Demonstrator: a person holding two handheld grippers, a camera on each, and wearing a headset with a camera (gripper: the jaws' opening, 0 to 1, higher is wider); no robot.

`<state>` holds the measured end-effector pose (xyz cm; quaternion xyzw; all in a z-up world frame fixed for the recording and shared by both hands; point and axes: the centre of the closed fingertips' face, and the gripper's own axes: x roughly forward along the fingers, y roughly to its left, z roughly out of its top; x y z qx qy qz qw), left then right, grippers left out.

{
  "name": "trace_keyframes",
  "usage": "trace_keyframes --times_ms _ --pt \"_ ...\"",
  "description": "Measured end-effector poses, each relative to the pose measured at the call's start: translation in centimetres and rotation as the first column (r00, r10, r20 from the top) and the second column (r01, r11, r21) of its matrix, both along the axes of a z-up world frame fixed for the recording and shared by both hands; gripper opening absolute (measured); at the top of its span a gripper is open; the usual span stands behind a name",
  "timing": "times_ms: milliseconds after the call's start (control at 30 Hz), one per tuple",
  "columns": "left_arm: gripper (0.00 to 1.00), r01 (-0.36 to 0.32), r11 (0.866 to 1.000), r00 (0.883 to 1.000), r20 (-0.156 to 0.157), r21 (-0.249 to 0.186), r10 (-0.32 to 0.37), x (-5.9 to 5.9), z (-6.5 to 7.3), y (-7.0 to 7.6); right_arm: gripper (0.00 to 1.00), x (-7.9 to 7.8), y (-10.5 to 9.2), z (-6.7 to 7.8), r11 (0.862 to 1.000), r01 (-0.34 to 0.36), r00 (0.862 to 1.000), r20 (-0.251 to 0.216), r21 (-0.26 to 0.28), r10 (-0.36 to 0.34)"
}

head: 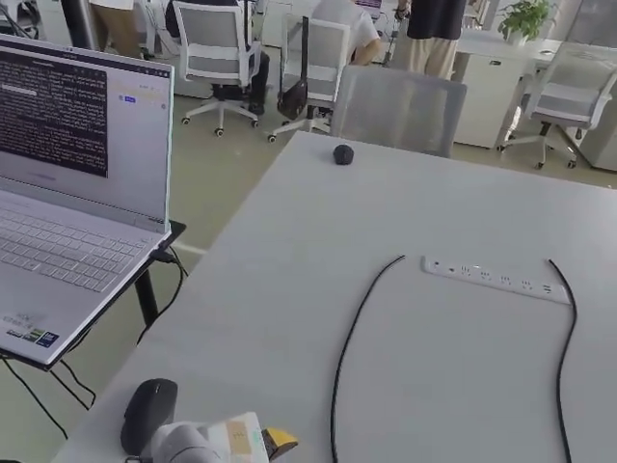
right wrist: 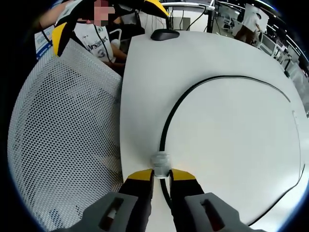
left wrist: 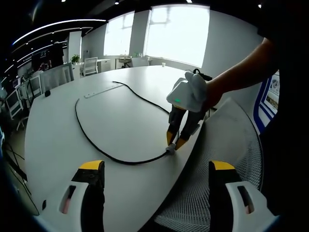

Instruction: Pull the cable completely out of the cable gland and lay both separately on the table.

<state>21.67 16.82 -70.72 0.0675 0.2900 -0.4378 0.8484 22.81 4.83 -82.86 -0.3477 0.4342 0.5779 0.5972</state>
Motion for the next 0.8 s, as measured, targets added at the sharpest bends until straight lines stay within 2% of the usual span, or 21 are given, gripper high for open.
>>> trace_keyframes --times_ms 233,400,600,800 --pt "0.9 0.007 0.999 1.0 -0.005 0.033 -0.007 0.5 -0.1 0.2 0.08 0.5 0.0 0.8 0.999 0.026 1.0 -0.003 0.025 -0.026" --pt "0.9 0.003 0.999 1.0 -0.005 0.033 -0.003 0.9 0.3 0.3 0.08 0.7 -0.2 2.0 0.998 0.042 0.999 -0.021 0.038 -0.041" --pt "0.9 0.006 0.999 1.0 -0.005 0.034 -0.006 1.5 0.9 -0.4 0.08 0.6 -0.4 3.7 0.996 0.059 0.997 -0.047 0.064 -0.056" --pt "0.9 0.033 0.998 0.999 -0.004 0.054 -0.033 2.2 0.7 -1.6 0.07 0.6 -1.2 5.1 0.994 0.072 0.996 -0.06 0.077 -0.068"
